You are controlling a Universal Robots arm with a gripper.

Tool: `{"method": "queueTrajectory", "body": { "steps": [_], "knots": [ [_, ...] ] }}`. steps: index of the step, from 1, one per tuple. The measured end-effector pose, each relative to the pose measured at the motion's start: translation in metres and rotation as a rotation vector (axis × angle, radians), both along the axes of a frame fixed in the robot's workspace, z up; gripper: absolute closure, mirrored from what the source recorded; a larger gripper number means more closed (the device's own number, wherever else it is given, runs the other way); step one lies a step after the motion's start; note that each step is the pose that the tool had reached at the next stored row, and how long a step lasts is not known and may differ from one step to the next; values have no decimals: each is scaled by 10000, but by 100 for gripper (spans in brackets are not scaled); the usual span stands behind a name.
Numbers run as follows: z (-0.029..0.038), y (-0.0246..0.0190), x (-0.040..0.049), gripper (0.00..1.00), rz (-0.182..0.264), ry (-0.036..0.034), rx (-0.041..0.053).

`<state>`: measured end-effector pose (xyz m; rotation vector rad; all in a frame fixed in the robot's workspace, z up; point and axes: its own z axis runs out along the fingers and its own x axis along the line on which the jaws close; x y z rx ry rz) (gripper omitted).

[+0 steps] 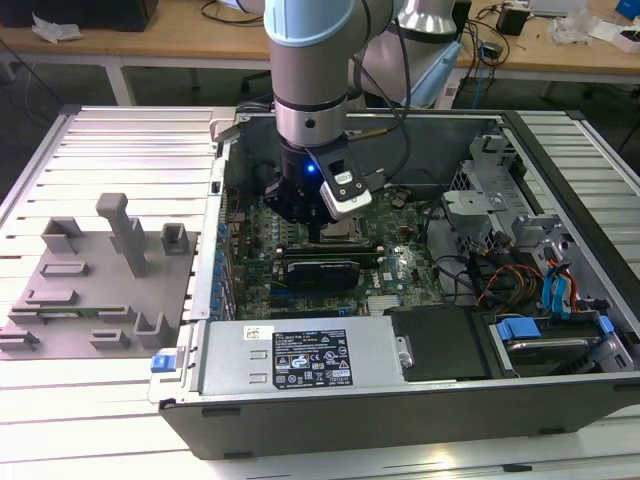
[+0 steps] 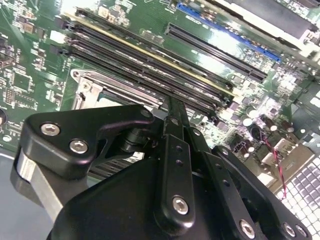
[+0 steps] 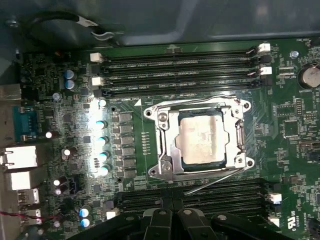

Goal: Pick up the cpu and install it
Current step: 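Install the second cpu locking lever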

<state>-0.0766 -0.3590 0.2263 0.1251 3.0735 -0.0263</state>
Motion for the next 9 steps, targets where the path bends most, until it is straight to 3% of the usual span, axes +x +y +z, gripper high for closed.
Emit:
{"method": "queueTrajectory", "body": {
  "steps": [3, 9],
  "knots": [
    [-12, 0, -85, 89, 0, -1, 5],
    [-35, 0, -105, 89, 0, 2, 26]
  ]
}}
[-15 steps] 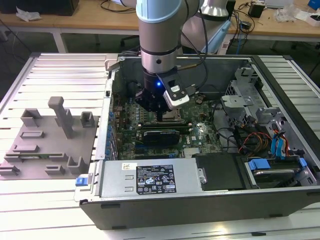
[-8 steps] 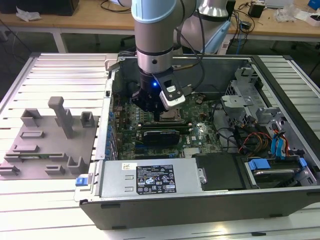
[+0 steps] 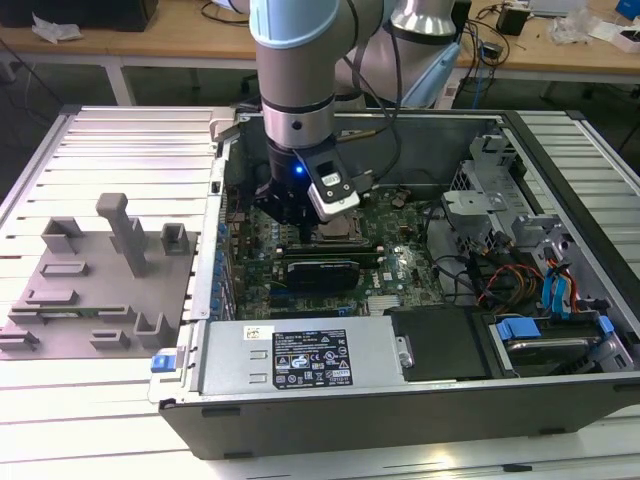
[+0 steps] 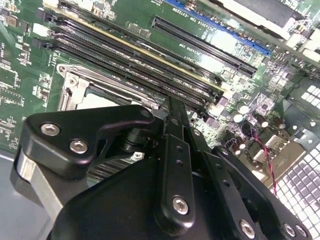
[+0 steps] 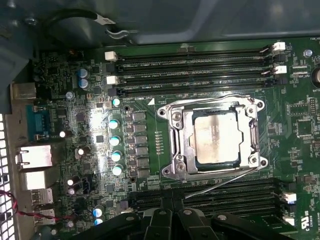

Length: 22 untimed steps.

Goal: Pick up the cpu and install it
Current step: 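Install the second cpu locking lever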

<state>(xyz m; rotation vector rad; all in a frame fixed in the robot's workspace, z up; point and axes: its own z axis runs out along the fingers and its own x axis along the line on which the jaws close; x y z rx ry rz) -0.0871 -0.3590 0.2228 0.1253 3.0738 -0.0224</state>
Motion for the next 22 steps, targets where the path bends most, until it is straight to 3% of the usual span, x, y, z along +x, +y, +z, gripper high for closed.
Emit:
{"method": "queueTrajectory", "body": {
  "steps": [4, 13, 17, 20, 22],
  "knots": [
    [-32, 1, 70, 89, 2, -7, 24],
    [-44, -1, 127, 89, -1, -2, 68],
    [-44, -43, 128, 89, 1, -3, 290],
    [-47, -120, 128, 89, 0, -2, 379],
    [-52, -142, 128, 89, 0, 0, 508]
  ]
}}
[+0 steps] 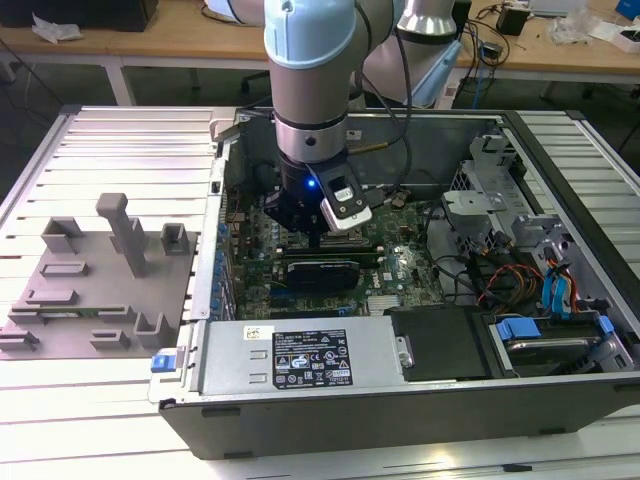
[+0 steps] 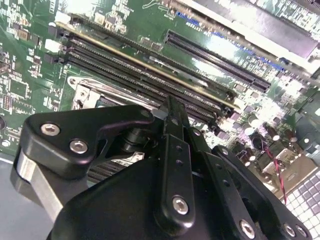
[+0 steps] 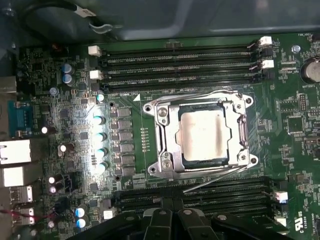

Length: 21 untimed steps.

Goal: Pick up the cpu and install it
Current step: 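Install the second cpu locking lever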

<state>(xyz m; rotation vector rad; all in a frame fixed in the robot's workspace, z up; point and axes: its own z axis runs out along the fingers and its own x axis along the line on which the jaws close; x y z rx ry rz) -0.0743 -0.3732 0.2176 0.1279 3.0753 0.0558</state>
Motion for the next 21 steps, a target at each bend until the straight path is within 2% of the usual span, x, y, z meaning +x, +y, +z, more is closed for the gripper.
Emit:
{"method": "queueTrajectory", "body": {
  "steps": [3, 5, 11, 12, 14, 17, 19, 21],
  "knots": [
    [-7, -6, 0, 89, 0, -2, 335],
    [-15, -15, 1, 89, 1, -2, 510],
    [-57, -54, 0, 89, 0, -1, 847],
    [-73, -69, 0, 89, 0, -1, 1012],
    [-88, -92, -3, 89, 0, -2, 1248],
    [-100, -109, -10, 89, 0, -3, 1489],
    [-111, -127, -11, 89, 0, -3, 1599],
    [-112, -131, -12, 89, 0, -3, 1624]
  ]
}}
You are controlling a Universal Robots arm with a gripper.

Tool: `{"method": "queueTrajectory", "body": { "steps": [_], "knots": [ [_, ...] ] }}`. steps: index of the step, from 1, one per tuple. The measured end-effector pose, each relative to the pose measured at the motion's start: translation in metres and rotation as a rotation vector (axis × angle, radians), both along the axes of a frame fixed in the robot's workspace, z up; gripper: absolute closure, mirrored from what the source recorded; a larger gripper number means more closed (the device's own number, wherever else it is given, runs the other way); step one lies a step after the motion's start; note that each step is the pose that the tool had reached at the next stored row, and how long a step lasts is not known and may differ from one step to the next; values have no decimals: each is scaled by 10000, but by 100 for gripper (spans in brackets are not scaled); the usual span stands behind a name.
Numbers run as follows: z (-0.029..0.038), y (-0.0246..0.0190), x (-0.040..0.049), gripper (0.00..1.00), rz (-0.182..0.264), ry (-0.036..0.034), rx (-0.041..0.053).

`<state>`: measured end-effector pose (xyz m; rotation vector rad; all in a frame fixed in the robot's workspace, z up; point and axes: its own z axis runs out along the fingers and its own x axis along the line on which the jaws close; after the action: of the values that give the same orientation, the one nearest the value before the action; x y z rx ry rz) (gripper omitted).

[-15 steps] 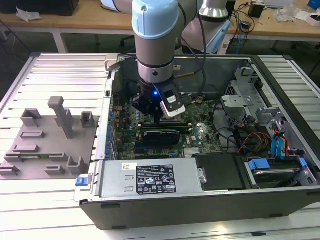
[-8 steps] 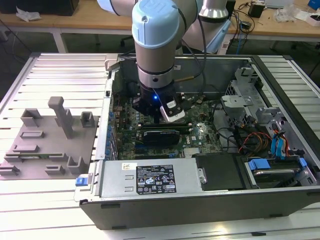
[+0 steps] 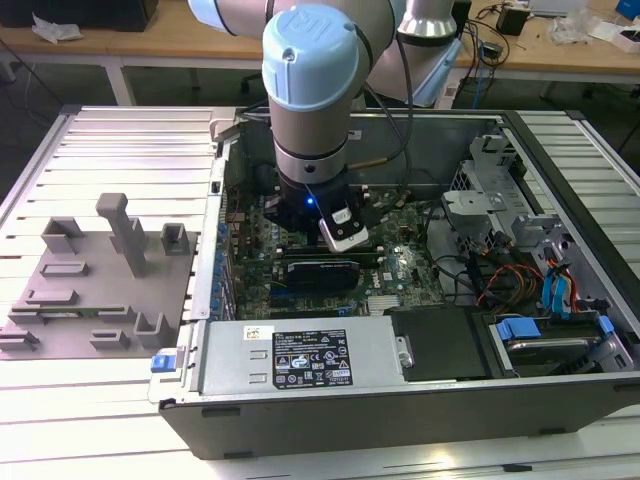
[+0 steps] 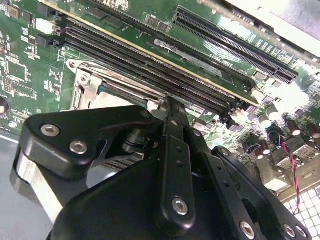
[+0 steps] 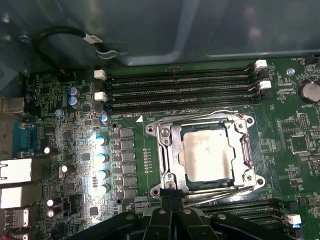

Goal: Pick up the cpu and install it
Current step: 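Install the second cpu locking lever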

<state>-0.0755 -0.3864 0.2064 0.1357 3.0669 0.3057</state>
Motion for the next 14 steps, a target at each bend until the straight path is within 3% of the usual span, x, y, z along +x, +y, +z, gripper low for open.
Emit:
{"method": "queueTrajectory", "body": {
  "steps": [3, 14],
  "knots": [
    [0, -4, 1, 89, 2, 1, 6],
    [0, -90, 4, 89, 17, 4, 10]
  ]
}}
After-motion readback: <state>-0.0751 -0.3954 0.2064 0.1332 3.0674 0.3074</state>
